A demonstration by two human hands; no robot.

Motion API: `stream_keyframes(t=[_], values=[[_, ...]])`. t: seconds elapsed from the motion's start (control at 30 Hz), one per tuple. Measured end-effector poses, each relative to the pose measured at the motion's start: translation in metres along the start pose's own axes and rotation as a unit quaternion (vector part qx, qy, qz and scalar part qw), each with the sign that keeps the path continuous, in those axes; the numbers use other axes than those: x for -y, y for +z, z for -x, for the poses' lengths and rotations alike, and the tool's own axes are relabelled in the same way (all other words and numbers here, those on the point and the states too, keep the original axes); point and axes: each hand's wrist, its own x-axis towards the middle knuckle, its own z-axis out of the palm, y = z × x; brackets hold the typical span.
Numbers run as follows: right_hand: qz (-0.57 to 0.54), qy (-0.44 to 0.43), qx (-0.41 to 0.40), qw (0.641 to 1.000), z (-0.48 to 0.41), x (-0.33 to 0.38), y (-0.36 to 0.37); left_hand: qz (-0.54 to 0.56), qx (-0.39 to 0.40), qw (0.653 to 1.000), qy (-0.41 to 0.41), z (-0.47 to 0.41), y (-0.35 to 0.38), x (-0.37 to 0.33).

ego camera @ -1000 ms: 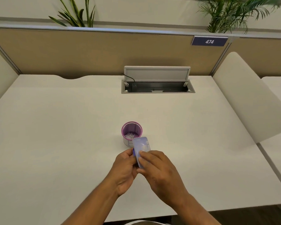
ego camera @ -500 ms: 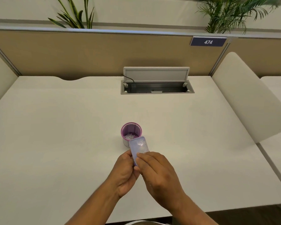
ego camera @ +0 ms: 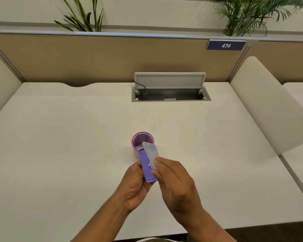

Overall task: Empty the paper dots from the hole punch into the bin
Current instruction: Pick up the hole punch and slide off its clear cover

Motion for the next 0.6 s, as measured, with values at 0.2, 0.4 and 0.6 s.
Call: stream_keyframes(t=[0.2, 0.4, 0.6], values=[[-0.058, 0.133, -0.027, 0.989, -0.002, 0.001, -0.006, -0.059, 0.008, 0.998, 0.026, -0.001, 0.0, -0.003], [-0.199, 0.4, -0.075, 0.891, -0.006, -0.012, -0.009, -0.078, 0.021, 0.997, 0.017, -0.002, -0.001, -0.005], [-0.289, 0.562, -0.128, 0.764, 0.001, -0.043, -0.001, -0.072, 0.026, 0.997, 0.012, -0.005, -0.006, -0.006]])
